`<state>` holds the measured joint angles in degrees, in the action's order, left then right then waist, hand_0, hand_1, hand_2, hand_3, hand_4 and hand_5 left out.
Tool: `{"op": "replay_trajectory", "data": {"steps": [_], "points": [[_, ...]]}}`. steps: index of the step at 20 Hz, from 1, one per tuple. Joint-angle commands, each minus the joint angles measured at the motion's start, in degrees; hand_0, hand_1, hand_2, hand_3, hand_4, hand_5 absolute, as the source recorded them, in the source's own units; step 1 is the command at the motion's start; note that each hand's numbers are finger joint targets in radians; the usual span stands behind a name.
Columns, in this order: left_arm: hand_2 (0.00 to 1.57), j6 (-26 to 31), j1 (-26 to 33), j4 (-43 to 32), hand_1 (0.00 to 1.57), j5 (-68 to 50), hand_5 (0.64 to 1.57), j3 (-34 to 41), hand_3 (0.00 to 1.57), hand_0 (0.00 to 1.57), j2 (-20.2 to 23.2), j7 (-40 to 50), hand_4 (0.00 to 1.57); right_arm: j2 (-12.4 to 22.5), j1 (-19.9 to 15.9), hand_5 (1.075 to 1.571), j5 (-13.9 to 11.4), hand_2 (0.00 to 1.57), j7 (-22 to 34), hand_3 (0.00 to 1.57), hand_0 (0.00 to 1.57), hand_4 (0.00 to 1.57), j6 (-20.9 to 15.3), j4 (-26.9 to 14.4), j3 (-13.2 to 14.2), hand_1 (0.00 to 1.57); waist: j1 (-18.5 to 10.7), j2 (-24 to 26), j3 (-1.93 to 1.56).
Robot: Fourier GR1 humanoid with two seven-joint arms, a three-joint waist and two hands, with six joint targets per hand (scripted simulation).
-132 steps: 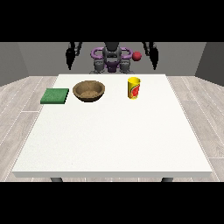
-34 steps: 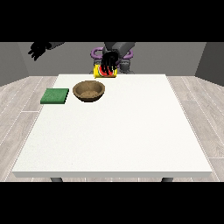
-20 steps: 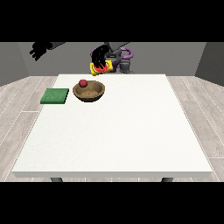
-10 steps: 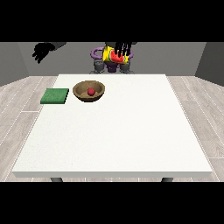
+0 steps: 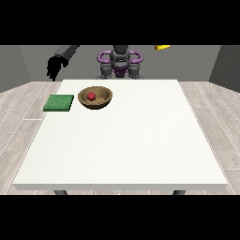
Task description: Pick the cup and pour the ball into the bowl, then pick the bowl and place it on the pad
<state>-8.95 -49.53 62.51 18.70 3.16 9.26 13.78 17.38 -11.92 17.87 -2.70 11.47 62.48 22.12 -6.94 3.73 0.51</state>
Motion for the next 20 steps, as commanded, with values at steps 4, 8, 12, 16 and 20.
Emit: {"op": "replay_trajectory", "data": {"steps": [4, 8, 12, 16, 20], "points": [[0.0, 18.6, 1.0, 1.6, 0.0, -21.0, 1.561, 14.1, 0.0, 0.0, 9.2, -6.2, 1.06, -5.8, 0.8, 1.566, -2.0, 0.0, -5.0, 0.0, 0.0, 0.73, -5.1, -0.8, -0.9, 0.0, -3.8, -5.3, -0.43], [0.0, 23.2, 0.9, 1.3, 0.0, -24.5, 1.555, 17.6, 0.0, 0.0, 14.7, -5.4, 1.05, -8.2, 0.8, 1.567, -2.1, 0.0, -10.5, 0.0, 0.0, 0.74, -4.0, -4.9, -1.3, 0.0, -3.2, -8.5, -0.53], [0.0, 25.0, 4.0, 3.5, 0.0, -27.0, 1.561, 18.5, 0.0, 0.0, 16.6, -2.7, 0.99, -7.8, -3.2, 1.566, -3.3, 0.0, -11.1, 0.0, 0.0, 0.69, -4.5, -10.9, -2.5, 0.0, -2.7, -7.1, -0.54], [0.0, 27.2, 4.0, 4.1, 0.0, -29.5, 1.542, 20.3, 0.0, 0.0, 19.6, -4.0, 1.0, -6.7, -7.6, 1.558, -2.3, 0.0, -18.0, 0.0, 0.0, 0.58, -3.2, -16.8, -0.4, 0.0, -2.6, -12.5, -0.56], [0.0, 26.6, 6.6, 7.0, 0.0, -31.0, 1.535, 20.5, 0.0, 0.0, 20.2, -2.4, 1.01, -7.5, -9.2, 1.558, -3.7, 0.0, -20.8, 0.0, 0.0, 0.55, -3.1, -22.6, -2.0, 0.0, -1.8, -11.2, -0.56]]}}
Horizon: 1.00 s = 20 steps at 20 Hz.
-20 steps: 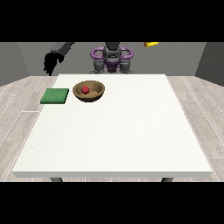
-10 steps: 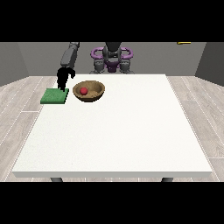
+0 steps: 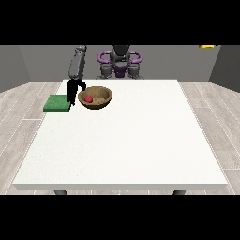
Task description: Pick the cup and pour the ball into the bowl, then pick the bowl and place it on the pad
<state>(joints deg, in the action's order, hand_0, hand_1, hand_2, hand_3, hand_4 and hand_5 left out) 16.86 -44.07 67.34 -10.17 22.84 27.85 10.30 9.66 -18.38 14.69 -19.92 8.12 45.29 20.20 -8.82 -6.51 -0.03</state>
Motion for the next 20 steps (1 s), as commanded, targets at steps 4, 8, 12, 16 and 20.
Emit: {"op": "replay_trajectory", "data": {"steps": [4, 8, 12, 16, 20], "points": [[0.0, 2.6, 2.1, 3.6, 0.0, -4.3, 1.533, 2.0, 0.0, 0.0, 3.8, 1.2, 1.02, 1.2, -4.2, 1.552, -0.9, 0.0, -6.6, 0.0, 0.0, 0.51, 0.2, -9.1, 0.4, 0.0, -0.1, -2.9, -0.02], [0.0, 2.6, 1.3, 4.0, 0.0, -4.4, 1.539, 1.9, 0.0, 0.0, 4.2, 1.0, 1.01, 0.1, -5.2, 1.548, -0.6, 0.0, -7.2, 0.0, 0.0, 0.47, -1.0, -7.5, 0.3, 0.0, -0.7, -5.2, -0.01], [0.0, 2.7, 1.0, 6.4, 0.0, -5.5, 1.538, 1.9, 0.0, 0.0, 4.8, 2.1, 1.02, -0.4, -2.1, 1.547, -0.7, 0.0, -10.4, 0.0, 0.0, 0.46, 0.4, -7.8, 0.2, 0.0, -1.5, -5.7, -0.03], [0.0, 3.6, 1.9, 5.9, 0.0, -6.7, 1.537, 2.6, 0.0, 0.0, 5.8, 2.4, 1.02, 0.1, -7.0, 1.55, 0.0, 0.0, -7.2, 0.0, 0.0, 0.46, -0.9, -8.4, 0.2, 0.0, -1.5, -5.7, 0.0], [0.0, 5.6, 0.3, 6.7, 0.0, -10.1, 1.543, 4.3, 0.0, 0.0, 8.0, 3.5, 1.02, -0.1, -7.4, 1.556, 0.7, 0.0, -10.4, 0.0, 0.0, 0.5, -3.4, -11.0, 2.2, 0.0, -3.2, -8.8, -0.05]]}}
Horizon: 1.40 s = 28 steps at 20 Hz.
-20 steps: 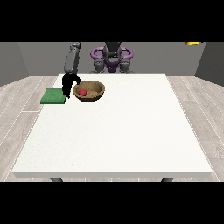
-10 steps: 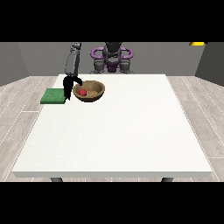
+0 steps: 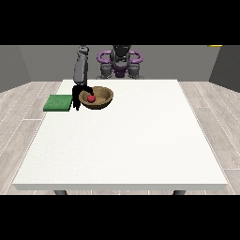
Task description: Pick the cup and pour the ball into the bowl, then pick the bowl and place it on the pad
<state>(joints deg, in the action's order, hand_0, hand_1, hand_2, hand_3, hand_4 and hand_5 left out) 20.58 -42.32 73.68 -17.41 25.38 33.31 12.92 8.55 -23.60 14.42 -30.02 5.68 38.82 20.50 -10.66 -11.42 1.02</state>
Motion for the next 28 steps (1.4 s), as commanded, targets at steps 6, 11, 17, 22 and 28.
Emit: {"op": "replay_trajectory", "data": {"steps": [6, 11, 17, 22, 28], "points": [[0.0, 1.7, -1.2, 1.2, 0.0, -3.0, 1.529, 1.8, 0.0, 0.0, 2.3, 0.5, 1.03, 4.6, 6.0, 1.471, -4.2, 1.57, 5.9, 1.57, 1.57, 0.94, -10.7, -5.4, 0.5, 1.57, -2.5, -4.3, -0.97], [0.0, 2.1, -1.9, 0.6, 0.0, -4.0, 1.517, 2.3, 0.0, 0.0, 2.9, 0.8, 1.13, 8.2, 7.2, 1.53, -5.7, 1.57, 7.7, 1.42, 1.57, 0.95, -14.1, -2.4, -0.3, 1.57, -2.3, -4.4, -0.84], [0.0, 3.3, 1.8, -4.1, 0.0, -3.7, 1.526, 3.7, 0.0, 0.0, 3.1, -0.6, 1.19, 13.0, 7.9, 1.545, -6.8, 1.57, 17.2, 1.18, 1.57, 1.0, -17.2, 4.8, -2.9, 1.57, -1.1, 0.6, -0.5], [0.0, 3.6, 2.9, -6.1, 0.0, -3.0, 1.54, 4.9, 0.0, 0.0, 4.7, -1.7, 1.2, 18.1, 5.6, 1.557, -5.3, 1.57, 25.3, 0.97, 1.57, 1.05, -15.1, 7.8, -3.8, 1.57, 1.3, 1.3, -0.62], [0.0, 4.5, 6.8, -8.9, 0.0, -0.9, 1.541, 4.9, 0.0, 0.0, 5.3, -4.6, 1.2, 26.5, 3.3, 1.568, -6.9, 1.57, 36.8, 0.68, 1.57, 1.09, -10.8, 11.6, -6.0, 1.57, 5.4, 5.3, -0.9]]}}
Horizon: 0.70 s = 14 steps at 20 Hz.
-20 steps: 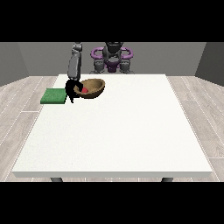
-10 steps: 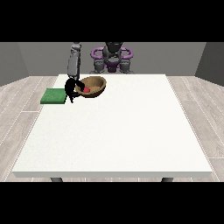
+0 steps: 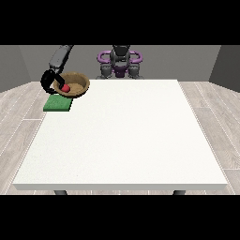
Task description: Pick the cup and pour the ball into the bowl, then pick the bowl and place it on the pad
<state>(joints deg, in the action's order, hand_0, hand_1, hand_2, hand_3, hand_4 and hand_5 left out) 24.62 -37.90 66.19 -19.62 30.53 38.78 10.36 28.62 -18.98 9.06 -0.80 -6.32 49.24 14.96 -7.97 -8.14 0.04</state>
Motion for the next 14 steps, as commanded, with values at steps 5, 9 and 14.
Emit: {"op": "replay_trajectory", "data": {"steps": [5, 9, 14], "points": [[0.0, 1.2, 7.1, -5.5, 0.0, 2.3, 1.543, 2.4, 0.0, 0.0, 2.0, -6.5, 1.2, 11.7, -1.9, 1.564, 1.2, 1.57, 10.8, 0.57, 1.57, 1.09, 8.5, 2.3, 1.5, 1.57, 6.5, 3.2, 0.03], [0.0, 1.8, 6.1, -6.9, 0.0, 1.3, 1.55, 3.1, 0.0, 0.0, 4.0, -9.9, 1.21, 12.2, -6.8, 1.564, 0.7, 1.57, 10.4, 0.57, 1.57, 1.09, 7.8, -0.4, 3.0, 1.57, 5.2, -0.7, -0.03], [0.0, 2.7, 4.9, -9.1, 0.0, 0.1, 1.553, 4.4, 0.0, 0.0, 6.0, -12.4, 1.22, 8.3, -7.9, 1.568, 1.4, 1.57, 6.3, 0.49, 1.57, 1.07, 5.1, -3.4, 4.5, 1.57, 4.8, -5.3, -0.05]]}}
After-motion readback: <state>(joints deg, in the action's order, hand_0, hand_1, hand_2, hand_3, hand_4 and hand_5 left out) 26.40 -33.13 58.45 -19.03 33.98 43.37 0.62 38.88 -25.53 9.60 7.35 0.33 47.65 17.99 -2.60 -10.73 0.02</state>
